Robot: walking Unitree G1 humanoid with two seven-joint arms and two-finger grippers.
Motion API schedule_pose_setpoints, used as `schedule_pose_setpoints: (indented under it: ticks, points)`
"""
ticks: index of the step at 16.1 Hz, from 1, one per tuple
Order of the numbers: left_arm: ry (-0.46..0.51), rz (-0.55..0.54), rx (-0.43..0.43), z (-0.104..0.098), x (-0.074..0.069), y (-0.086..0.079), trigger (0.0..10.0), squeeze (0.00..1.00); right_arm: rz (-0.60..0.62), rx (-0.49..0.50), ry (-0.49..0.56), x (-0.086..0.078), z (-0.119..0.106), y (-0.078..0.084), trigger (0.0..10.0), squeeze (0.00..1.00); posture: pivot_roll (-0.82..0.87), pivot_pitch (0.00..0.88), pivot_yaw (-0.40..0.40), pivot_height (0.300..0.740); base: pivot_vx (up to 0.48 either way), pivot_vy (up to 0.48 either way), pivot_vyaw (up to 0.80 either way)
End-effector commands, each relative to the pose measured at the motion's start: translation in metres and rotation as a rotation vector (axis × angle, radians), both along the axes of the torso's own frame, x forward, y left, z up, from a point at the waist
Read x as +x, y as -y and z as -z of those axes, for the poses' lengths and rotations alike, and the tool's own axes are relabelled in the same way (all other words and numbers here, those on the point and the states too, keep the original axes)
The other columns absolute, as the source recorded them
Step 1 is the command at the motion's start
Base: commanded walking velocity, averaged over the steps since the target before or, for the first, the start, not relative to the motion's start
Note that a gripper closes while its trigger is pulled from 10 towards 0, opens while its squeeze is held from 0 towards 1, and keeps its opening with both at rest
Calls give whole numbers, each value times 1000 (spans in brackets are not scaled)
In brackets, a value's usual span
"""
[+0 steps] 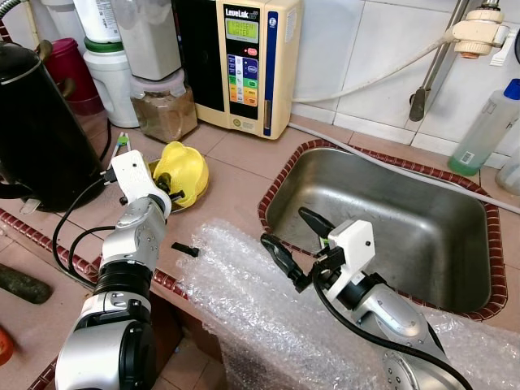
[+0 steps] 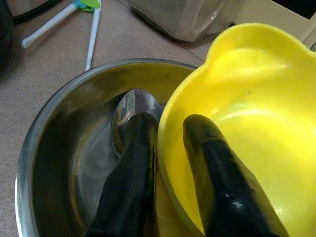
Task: Kitchen organization
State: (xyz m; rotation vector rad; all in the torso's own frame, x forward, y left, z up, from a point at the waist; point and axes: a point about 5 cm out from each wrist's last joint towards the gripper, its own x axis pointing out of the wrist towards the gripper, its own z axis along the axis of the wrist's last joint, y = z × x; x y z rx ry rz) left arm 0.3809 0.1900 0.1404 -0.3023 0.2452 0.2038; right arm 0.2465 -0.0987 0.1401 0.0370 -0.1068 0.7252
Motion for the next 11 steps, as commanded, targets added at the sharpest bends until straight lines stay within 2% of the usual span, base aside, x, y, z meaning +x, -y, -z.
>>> schedule_pose_setpoints:
  ticks: [1,6,11]
  points:
    - [0,0,4,1,-1,-2,0,0,-44,-1,15,-3,-6,-4,10000,0,-4,30,24,740,0,0,0]
    - [85,46,86,-8,-1,4,0,0,-66,-14,4,-4,-4,-5,10000,0,-4,30,24,740,0,0,0]
    - [121,62,104,-9,-3,9,0,0,-23,-42,7,0,-2,-1,10000,0,-8,29,27,740,0,0,0]
